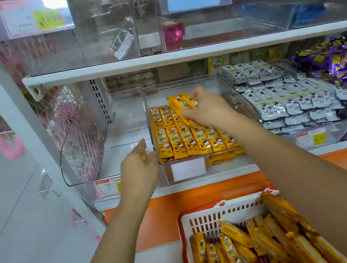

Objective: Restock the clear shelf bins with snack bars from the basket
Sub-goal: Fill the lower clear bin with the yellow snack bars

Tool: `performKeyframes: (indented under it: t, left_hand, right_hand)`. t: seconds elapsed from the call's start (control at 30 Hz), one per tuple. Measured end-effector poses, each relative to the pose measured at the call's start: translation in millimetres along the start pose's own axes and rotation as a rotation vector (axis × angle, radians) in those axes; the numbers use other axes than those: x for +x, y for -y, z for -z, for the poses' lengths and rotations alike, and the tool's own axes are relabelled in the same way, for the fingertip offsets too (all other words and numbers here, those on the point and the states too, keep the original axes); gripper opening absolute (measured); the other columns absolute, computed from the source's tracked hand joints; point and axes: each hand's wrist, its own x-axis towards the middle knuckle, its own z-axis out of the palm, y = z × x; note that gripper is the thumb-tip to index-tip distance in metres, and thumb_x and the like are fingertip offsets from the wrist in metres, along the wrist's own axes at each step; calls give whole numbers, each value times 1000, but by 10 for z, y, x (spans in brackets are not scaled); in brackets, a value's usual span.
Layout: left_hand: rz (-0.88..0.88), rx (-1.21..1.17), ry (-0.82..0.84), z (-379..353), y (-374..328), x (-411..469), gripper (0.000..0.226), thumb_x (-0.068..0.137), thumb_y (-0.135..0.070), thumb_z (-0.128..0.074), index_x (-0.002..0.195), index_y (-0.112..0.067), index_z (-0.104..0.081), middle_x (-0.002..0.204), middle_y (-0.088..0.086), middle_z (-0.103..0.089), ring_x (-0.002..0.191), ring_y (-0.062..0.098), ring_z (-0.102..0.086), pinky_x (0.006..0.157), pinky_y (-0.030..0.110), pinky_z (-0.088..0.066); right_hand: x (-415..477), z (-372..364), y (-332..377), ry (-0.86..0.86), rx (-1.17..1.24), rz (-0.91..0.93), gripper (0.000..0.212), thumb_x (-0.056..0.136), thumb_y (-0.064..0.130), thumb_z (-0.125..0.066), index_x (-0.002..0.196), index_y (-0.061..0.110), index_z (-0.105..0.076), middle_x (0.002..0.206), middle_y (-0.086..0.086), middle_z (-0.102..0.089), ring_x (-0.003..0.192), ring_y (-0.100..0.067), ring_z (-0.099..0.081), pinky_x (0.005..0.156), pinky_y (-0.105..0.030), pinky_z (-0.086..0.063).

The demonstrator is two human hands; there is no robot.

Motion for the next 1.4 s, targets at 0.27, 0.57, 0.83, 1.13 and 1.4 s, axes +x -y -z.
performKeyframes:
  t: [0.27,0.57,0.83,1.13,1.4]
  left_hand:
    - [-104,63,40,-27,76,38,42,95,-14,-49,137,-18,-50,126,7,-62,116,14,-57,88,15,-41]
    - [-165,56,77,-48,177,18,46,94,-23,-55,140,-23,-46,125,1,-63,114,16,-59,90,21,-46]
    - [-275,-27,8,39,84,-310,37,94,-9,-53,130,-18,-57,116,-12,-59,102,2,-55,82,2,-38]
    - [-59,467,483,-241,579,-767,22,94,-17,-48,83,-9,-65,90,11,-69,83,22,-62,58,26,-38]
    - [91,931,1135,-677,934,-1181,35,99,-11,-37,65,-5,-44,63,2,-31,54,10,-28,44,18,-24]
  right_hand:
    - [686,-688,439,55,-32,-67,68,90,46,-53,145,13,-28,140,-20,-36,120,-38,-48,91,-40,-48]
    - [666,-793,431,56,51,12,41,96,13,-42,136,11,-49,138,-16,-48,120,-32,-51,92,-33,-45]
    - [206,-442,368,-45,53,94,26,96,15,-45,93,1,-67,102,-14,-67,97,-29,-61,83,-34,-50]
    - [-1470,-884,-572,22,207,162,37,94,27,-56,62,9,-48,56,-7,-46,55,-19,-44,58,-34,-37]
    - [-2648,-1886,-1396,889,-415,-161,28,92,26,-53,68,11,-54,80,-5,-60,89,-21,-59,80,-32,-48]
